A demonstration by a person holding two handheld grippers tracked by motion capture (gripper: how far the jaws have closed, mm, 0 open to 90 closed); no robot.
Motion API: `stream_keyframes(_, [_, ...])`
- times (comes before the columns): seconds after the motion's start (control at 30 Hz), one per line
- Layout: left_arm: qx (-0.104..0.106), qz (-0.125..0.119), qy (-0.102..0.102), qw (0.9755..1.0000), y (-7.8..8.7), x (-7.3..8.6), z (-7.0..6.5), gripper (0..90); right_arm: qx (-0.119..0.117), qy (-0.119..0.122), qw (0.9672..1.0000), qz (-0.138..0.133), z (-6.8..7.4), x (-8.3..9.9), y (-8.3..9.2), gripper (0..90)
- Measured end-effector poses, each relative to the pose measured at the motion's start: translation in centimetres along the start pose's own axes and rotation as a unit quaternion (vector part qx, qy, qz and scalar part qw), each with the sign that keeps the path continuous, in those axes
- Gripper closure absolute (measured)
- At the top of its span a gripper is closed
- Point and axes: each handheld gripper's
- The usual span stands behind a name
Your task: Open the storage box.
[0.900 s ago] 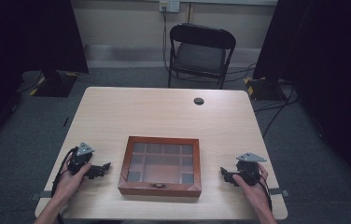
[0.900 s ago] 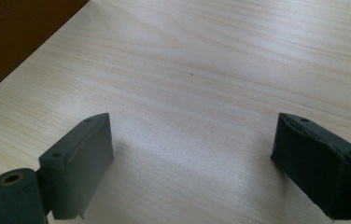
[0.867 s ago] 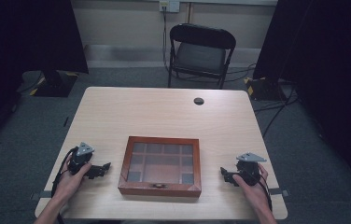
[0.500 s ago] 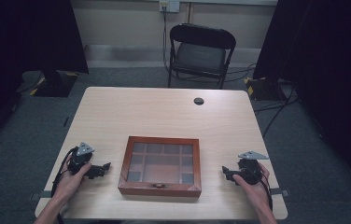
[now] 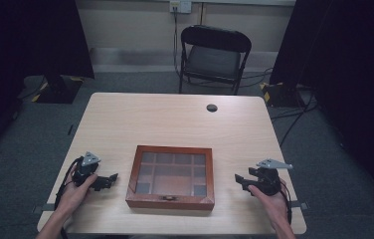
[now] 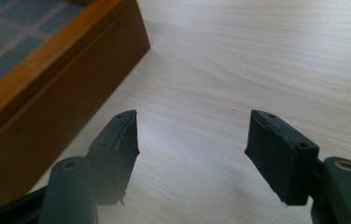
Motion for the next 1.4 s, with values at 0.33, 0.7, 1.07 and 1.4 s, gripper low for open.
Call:
stream_keyframes(0.33, [0.000,0.000,0.000,1.0000,0.0,0.0,0.0,3.5,-0.050,0.021,0.9984,-0.016,2.6,-1.8,0.7,44.1])
stream_keyframes(0.7, [0.002,0.000,-0.005,1.0000,0.0,0.0,0.1,3.4,-0.102,0.063,0.9925,-0.026,5.7,-4.3,1.7,49.9])
stream_keyframes(1.07, [0.002,0.001,-0.008,1.0000,0.1,0.1,0.1,3.4,-0.137,0.098,0.9853,-0.028,8.6,-6.1,1.2,51.9])
stream_keyframes(1.4, [0.004,0.000,-0.006,1.0000,0.0,0.1,0.2,2.8,-0.189,0.156,0.9696,0.004,13.0,-7.5,-1.6,55.4])
Point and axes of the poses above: each handheld gripper's, and its own axes: y roughly backward along the jaws, x roughly out of its underside, z roughly to its left, and after that the axes turned 7 degrees about -x, right-handed
